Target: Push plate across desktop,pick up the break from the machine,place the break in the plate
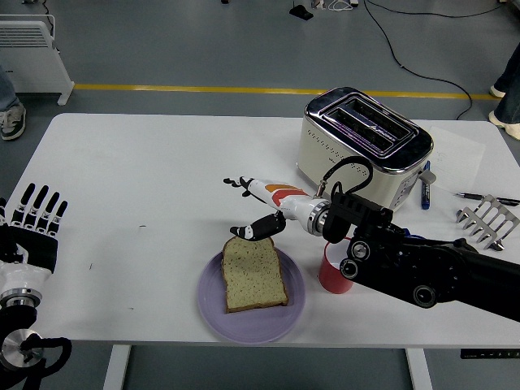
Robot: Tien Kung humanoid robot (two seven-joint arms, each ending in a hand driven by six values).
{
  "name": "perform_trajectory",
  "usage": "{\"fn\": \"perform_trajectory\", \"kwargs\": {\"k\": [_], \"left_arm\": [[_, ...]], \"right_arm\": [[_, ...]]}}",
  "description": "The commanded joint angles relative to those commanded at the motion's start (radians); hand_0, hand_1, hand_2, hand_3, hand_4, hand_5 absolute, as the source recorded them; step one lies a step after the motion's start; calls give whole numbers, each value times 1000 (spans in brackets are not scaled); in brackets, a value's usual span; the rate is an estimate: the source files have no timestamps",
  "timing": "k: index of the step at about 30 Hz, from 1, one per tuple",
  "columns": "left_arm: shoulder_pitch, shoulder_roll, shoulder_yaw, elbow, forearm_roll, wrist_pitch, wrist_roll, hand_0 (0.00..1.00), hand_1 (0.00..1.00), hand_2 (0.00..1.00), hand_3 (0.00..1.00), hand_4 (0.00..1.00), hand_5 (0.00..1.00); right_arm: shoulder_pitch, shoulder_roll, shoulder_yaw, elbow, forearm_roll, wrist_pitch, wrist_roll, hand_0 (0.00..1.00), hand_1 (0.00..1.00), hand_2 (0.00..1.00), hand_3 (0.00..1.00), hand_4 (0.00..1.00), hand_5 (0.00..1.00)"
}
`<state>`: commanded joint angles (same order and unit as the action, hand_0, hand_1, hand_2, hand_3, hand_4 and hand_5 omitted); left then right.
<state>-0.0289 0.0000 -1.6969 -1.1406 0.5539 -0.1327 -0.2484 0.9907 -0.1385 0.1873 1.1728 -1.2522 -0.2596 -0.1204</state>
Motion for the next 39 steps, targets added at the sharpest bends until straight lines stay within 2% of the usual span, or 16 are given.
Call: {"fn": "perform_trajectory", "kwargs": {"k": [5, 6, 11, 12, 17, 18, 23, 24, 30, 34, 39], "left_arm": [[0, 0, -9, -4, 1, 1, -1, 815, 778, 767, 741, 543, 998], [0, 0, -10, -5, 1, 1, -1, 815, 777, 766, 740, 542, 998], [-2, 0, -16, -5, 0, 3, -2, 815, 777, 766, 740, 542, 998], [-2, 0, -17, -4, 0, 3, -2, 815, 777, 767, 740, 542, 998], [-2, 0, -23, -3, -2, 4, -3, 815, 777, 767, 740, 542, 998], [-2, 0, -25, -4, -2, 5, -3, 815, 777, 766, 740, 542, 998], [0, 0, -30, -5, -3, 7, -2, 815, 777, 766, 740, 542, 998], [1, 0, -31, -5, -3, 7, -2, 815, 777, 765, 739, 543, 998], [8, 0, -35, -8, -7, 11, -1, 814, 776, 765, 739, 542, 998], [15, 0, -40, -9, -8, 12, 0, 814, 776, 765, 739, 542, 998], [23, 0, -46, -8, -12, 12, 1, 814, 776, 763, 739, 543, 998]], "right_arm": [[-13, -36, 119, 113, 8, -9, 44, 852, 850, 942, 976, 759, 330], [-16, -41, 135, 126, 14, -9, 51, 835, 826, 906, 916, 714, 337], [-44, -91, 306, 235, 147, -34, 140, 835, 826, 906, 916, 714, 337], [-54, -108, 341, 257, 181, -53, 163, 817, 791, 858, 848, 597, 355], [-101, -162, 521, 309, 368, -100, 250, 817, 791, 858, 848, 597, 355], [-124, -179, 566, 314, 413, -100, 275, 811, 786, 844, 845, 565, 392], [-217, -223, 755, 276, 615, -54, 322, 811, 786, 844, 845, 565, 392], [-238, -227, 800, 268, 660, -47, 325, 822, 804, 843, 838, 565, 459], [-390, -244, 1011, 212, 899, -40, 342, 826, 803, 836, 833, 564, 468], [-485, -241, 1087, 182, 935, -36, 355, 826, 803, 836, 833, 564, 468], [-582, -225, 1120, 162, 934, -18, 359, 826, 803, 838, 828, 565, 474]]}}
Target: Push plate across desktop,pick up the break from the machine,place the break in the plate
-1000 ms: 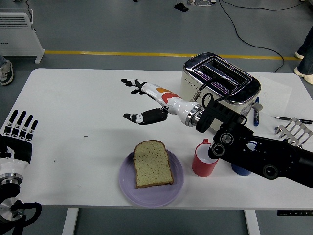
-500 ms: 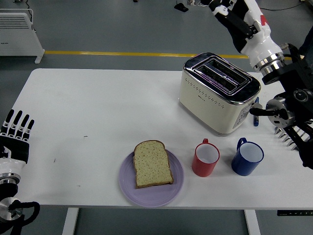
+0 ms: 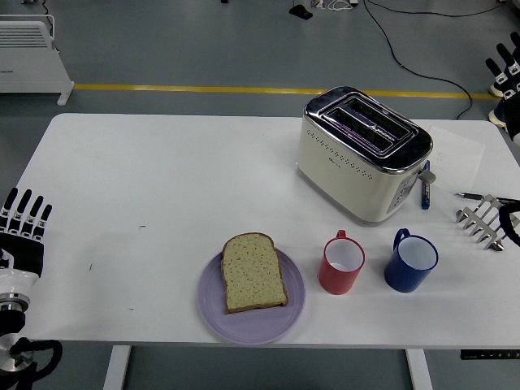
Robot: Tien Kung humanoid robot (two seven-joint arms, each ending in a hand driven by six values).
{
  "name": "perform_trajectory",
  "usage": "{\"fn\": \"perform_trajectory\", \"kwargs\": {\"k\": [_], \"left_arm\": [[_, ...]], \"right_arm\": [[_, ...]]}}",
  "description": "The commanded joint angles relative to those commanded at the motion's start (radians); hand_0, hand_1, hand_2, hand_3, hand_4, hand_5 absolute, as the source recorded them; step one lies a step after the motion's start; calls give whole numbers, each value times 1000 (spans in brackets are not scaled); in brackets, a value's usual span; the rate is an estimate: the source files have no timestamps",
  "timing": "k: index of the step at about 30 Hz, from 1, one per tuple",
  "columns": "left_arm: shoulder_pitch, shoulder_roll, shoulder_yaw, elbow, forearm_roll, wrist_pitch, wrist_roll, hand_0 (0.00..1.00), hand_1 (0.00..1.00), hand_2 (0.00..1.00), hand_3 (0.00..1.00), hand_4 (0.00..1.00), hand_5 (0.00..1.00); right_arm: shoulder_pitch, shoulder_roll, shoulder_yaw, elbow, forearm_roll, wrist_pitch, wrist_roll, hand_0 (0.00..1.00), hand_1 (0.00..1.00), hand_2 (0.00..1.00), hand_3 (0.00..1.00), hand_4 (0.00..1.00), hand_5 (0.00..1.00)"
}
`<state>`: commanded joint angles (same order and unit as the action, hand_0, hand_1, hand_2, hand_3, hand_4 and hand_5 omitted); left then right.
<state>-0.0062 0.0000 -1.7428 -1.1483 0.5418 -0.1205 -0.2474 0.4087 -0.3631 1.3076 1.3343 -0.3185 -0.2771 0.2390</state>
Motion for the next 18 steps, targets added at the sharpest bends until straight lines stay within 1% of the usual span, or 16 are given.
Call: {"fn": "perform_trajectory", "kwargs": {"k": [4, 6, 7, 10, 11, 12, 16, 18], "left_arm": [[2, 0, 1, -1, -2, 1, 0, 814, 776, 763, 736, 543, 998], [2, 0, 4, -1, -2, 1, 0, 814, 776, 763, 736, 543, 998], [2, 0, 4, -1, -2, 1, 0, 814, 776, 763, 736, 543, 998], [5, 0, 7, -1, -3, 3, -1, 814, 773, 762, 736, 544, 998], [5, 0, 7, -1, -3, 3, -1, 814, 773, 762, 736, 544, 998], [8, 0, 7, -1, -3, 4, 0, 814, 773, 762, 736, 544, 998], [12, 0, 5, -3, -3, 5, 0, 813, 773, 761, 736, 544, 998], [11, 0, 6, -4, -3, 5, 1, 813, 773, 761, 736, 544, 998]], "right_arm": [[-60, 25, 27, -5, -12, 15, 5, 828, 804, 838, 826, 564, 476], [-102, 41, 49, -9, -33, 24, 2, 828, 804, 838, 826, 564, 476], [-109, 44, 53, -10, -35, 25, 2, 828, 804, 838, 826, 564, 476], [-167, 72, 98, -13, -28, 42, 2, 821, 802, 827, 827, 564, 476], [-172, 74, 102, -13, -26, 44, 2, 821, 802, 827, 827, 564, 476], [-195, 88, 124, -9, -22, 54, 2, 821, 802, 827, 827, 564, 476], [-244, 110, 170, -1, -27, 72, -5, 820, 801, 825, 827, 564, 478], [-254, 119, 181, -3, -30, 77, -7, 820, 801, 825, 827, 564, 478]]}}
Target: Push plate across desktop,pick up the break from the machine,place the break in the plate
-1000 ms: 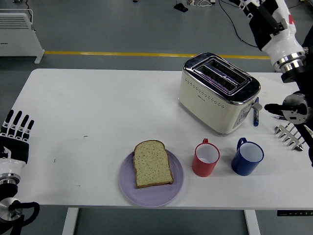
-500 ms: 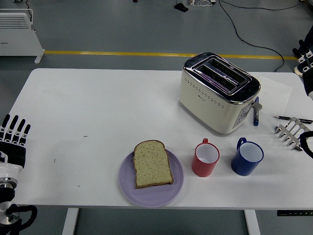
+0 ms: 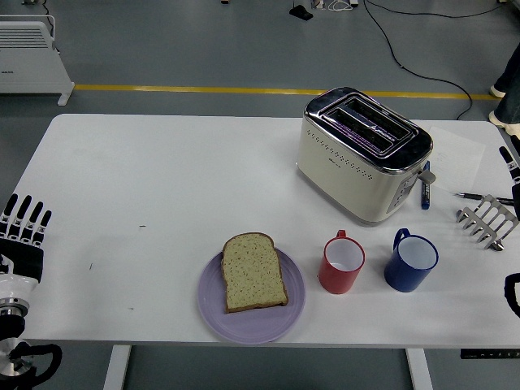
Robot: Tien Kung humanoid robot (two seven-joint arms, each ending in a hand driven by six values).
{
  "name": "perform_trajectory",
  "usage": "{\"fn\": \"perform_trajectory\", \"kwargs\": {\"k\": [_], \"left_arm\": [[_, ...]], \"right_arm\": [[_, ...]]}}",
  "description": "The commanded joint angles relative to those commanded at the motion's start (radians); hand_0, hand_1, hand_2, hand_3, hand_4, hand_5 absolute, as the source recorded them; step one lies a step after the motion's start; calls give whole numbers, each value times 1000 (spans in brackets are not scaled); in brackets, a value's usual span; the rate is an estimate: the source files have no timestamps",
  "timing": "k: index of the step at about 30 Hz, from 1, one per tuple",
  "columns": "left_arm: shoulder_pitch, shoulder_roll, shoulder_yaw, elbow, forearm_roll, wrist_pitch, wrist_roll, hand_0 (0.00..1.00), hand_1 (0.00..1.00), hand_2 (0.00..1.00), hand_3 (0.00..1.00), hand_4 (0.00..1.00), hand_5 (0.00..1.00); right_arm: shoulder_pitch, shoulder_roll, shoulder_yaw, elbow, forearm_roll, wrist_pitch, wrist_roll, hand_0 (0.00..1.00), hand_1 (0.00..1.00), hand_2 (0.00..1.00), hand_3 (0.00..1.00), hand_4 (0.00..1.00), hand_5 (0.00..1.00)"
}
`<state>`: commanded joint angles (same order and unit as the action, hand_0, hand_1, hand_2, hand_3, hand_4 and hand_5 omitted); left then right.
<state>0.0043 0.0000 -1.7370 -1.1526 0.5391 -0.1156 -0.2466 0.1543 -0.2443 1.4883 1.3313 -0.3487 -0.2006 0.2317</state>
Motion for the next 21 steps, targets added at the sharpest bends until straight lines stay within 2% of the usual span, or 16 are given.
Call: {"fn": "perform_trajectory", "kwargs": {"k": [8, 21], "left_arm": [[-16, 0, -4, -3, 2, -1, 0, 812, 773, 761, 735, 545, 998], [-20, 0, -15, -6, 3, 0, -1, 812, 773, 761, 735, 546, 998]], "right_arm": [[-18, 38, 34, -34, -14, 8, -7, 819, 801, 823, 821, 563, 479], [-22, 54, 49, -71, -13, 30, -30, 820, 802, 821, 820, 562, 482]]}}
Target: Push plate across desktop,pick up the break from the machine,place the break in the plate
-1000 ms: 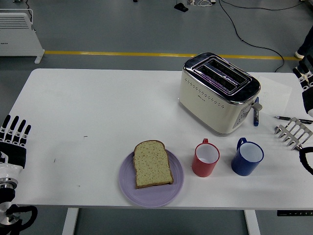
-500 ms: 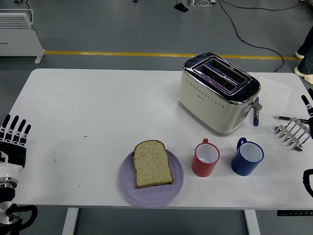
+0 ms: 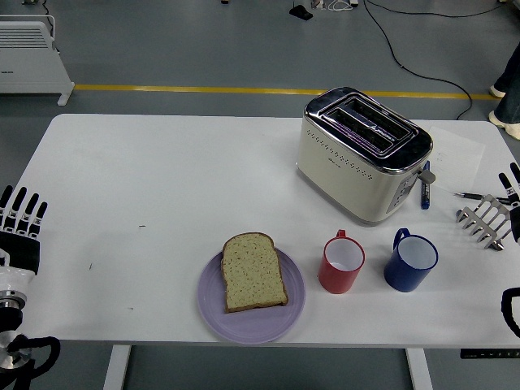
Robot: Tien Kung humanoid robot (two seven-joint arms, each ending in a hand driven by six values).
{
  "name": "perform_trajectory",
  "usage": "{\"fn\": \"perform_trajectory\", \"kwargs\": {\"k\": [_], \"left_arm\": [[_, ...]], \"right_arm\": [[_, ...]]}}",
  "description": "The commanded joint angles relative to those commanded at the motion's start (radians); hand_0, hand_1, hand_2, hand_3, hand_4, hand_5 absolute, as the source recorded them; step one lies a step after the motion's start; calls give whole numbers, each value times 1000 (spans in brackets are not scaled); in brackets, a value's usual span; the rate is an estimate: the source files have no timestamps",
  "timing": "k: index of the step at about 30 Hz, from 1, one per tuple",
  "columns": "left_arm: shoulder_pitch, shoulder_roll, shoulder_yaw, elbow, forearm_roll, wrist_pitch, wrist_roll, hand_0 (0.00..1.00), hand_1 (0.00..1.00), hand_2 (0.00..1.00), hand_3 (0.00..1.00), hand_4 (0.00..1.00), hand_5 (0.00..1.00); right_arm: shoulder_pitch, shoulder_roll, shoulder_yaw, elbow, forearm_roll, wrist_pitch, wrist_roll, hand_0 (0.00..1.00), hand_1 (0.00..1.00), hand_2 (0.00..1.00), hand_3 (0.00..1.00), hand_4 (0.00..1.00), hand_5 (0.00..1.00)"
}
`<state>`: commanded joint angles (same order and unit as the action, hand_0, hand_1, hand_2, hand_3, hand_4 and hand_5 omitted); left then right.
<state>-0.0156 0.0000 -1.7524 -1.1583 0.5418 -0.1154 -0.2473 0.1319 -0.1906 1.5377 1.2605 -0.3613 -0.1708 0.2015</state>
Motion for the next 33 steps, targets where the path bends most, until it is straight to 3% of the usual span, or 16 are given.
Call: {"fn": "perform_trajectory", "kwargs": {"k": [9, 33], "left_arm": [[-3, 0, -4, 0, 1, 1, 0, 812, 773, 760, 735, 548, 998], [-4, 0, -4, 2, 1, 0, 0, 812, 773, 760, 735, 547, 998]], "right_arm": [[0, -3, 41, -7, -27, 49, -61, 803, 788, 790, 808, 553, 505], [1, 2, 56, -18, -18, 52, -72, 790, 771, 777, 790, 540, 546]]}}
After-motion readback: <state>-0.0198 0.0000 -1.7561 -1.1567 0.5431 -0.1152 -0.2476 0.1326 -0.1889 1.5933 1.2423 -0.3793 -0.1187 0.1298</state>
